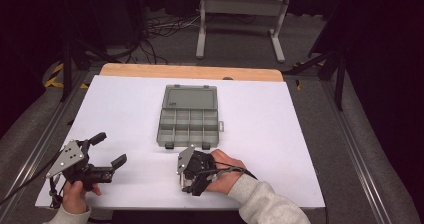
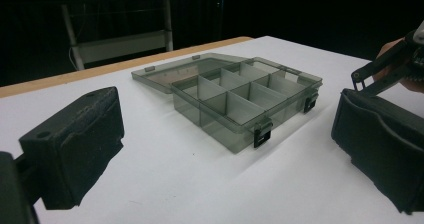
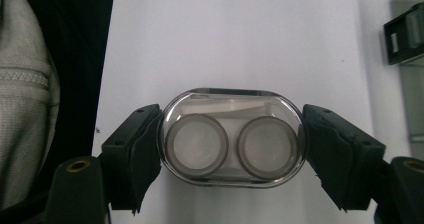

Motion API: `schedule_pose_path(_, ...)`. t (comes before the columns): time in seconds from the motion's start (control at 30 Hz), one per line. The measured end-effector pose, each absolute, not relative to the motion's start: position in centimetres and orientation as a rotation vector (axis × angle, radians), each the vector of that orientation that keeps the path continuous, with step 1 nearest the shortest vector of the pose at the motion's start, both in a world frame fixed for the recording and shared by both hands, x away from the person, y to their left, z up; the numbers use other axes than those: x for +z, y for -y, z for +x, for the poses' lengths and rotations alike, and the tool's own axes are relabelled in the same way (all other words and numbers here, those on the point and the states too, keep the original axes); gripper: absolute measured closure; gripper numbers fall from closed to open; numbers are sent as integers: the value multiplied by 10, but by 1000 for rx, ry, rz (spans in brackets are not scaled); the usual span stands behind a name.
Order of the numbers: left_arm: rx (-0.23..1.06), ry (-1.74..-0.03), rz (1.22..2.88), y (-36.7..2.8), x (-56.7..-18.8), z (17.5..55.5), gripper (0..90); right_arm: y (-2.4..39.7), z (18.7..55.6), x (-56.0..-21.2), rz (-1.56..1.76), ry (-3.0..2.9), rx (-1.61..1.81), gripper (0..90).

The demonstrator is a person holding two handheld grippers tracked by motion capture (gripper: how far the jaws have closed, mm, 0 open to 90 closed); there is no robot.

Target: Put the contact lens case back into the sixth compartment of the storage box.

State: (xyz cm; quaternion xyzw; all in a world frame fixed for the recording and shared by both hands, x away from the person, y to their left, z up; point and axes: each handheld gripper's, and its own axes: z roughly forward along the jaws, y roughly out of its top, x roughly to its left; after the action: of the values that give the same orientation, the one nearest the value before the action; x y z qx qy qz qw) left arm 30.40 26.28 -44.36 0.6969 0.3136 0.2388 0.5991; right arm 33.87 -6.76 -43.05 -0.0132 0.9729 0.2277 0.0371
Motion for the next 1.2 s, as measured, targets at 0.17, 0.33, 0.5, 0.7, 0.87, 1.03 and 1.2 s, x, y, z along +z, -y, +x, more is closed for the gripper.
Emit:
schedule_pose_path(0.17,556,-723,1618,-263,-444,304,12,70,340,-422,-28,-2958,738,265)
schedule_pose_path(0.33,552,-728,1614,-262,-444,304,12,73,342,-414,-22,-2928,781,265)
schedule_pose_path(0.5,553,-727,1616,-263,-444,304,12,77,344,-408,-3,-2892,833,265)
schedule_pose_path(0.7,553,-727,1615,-263,-444,304,12,80,346,-402,10,-2856,888,266)
schedule_pose_path(0.87,553,-727,1614,-263,-444,304,12,84,347,-397,29,-2816,939,265)
schedule_pose_path(1.03,554,-727,1616,-263,-444,304,12,86,349,-394,33,-2791,973,265)
schedule_pose_path(1.2,555,-726,1616,-263,-444,304,12,88,351,-390,42,-2774,989,265)
